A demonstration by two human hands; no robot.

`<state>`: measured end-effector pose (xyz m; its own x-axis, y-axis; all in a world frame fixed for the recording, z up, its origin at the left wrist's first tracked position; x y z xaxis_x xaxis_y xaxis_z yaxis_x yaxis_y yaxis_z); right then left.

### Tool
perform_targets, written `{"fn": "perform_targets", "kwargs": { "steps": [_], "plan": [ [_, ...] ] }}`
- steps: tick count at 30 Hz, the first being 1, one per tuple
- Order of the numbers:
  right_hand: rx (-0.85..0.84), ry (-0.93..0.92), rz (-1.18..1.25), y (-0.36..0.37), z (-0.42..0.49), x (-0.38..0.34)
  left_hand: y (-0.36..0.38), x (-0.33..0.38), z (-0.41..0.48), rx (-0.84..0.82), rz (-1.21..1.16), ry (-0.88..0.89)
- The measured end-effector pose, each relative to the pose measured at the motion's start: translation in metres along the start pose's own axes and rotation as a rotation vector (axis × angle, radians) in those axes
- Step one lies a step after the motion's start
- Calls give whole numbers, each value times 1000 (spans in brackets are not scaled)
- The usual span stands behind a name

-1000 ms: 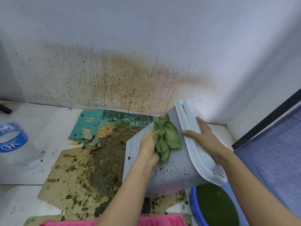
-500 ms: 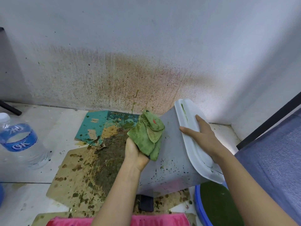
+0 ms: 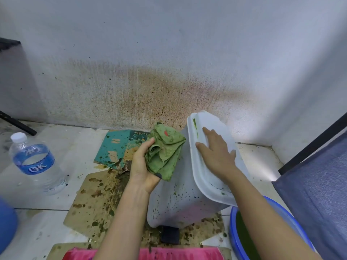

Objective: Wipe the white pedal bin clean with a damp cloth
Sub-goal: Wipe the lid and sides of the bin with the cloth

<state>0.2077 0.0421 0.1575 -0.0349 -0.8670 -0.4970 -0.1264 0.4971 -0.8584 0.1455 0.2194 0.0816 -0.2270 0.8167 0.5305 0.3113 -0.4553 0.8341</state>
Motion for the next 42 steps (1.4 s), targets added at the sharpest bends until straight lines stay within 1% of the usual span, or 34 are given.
{"fn": "perform_targets", "kwargs": {
  "steps": [4,9,10,11,12,14,15,16,19,23,25,27,29,31,32,34,36,38,42],
  "plan": [
    [-7,-54,-158,29,-11,-39,-2,30,-2,35,98,22],
    [-25,-83,-268,58,-24,-76,-12,62,-12,64,41,60],
    [-18,-95,-247,60,-27,-83,-15,67,-15,65,30,64],
    [-17,-119,-162,60,-33,-91,-19,73,-18,71,20,65],
    [-32,-163,-2,59,-40,-99,-22,78,-22,76,16,66],
    [-140,-299,409,57,-58,-117,-26,87,-31,55,17,59],
    [-194,-361,533,56,-68,-125,-26,90,-36,38,19,48],
    [-233,-406,590,56,-75,-131,-27,94,-41,25,26,43],
    [-261,-453,588,59,-84,-140,-30,105,-56,7,59,47],
    [-181,-512,470,55,-93,-148,-35,117,-73,-7,156,47],
    [-153,-487,469,52,-95,-147,-35,120,-79,-16,183,42],
    [-219,-423,608,47,-95,-144,-36,123,-84,-12,170,32],
    [-284,-290,812,39,-91,-137,-40,125,-88,2,103,13],
    [-343,-104,983,32,-84,-126,-42,126,-93,-24,22,-19],
    [-381,-35,1034,30,-82,-123,-42,126,-96,-53,-10,-38],
    [-452,29,1074,27,-80,-121,-41,126,-100,-101,-27,-66],
    [-460,49,1058,24,-81,-121,-41,126,-102,-117,20,-71],
    [-422,48,1018,21,-81,-121,-41,127,-104,-113,121,-57],
    [-389,56,939,16,-83,-124,-55,126,-103,-23,460,3]
  ]
}}
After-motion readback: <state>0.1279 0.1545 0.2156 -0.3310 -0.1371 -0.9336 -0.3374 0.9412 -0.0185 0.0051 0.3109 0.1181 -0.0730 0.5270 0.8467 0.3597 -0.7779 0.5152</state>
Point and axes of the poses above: each hand's wrist, its own z-axis towards the middle knuckle, its own y-axis out of the palm, x = y × z, the point moved 7 cm from there along z, towards the middle knuckle, and after that the axes turned 13 degrees about y, right-handed, at the moved point
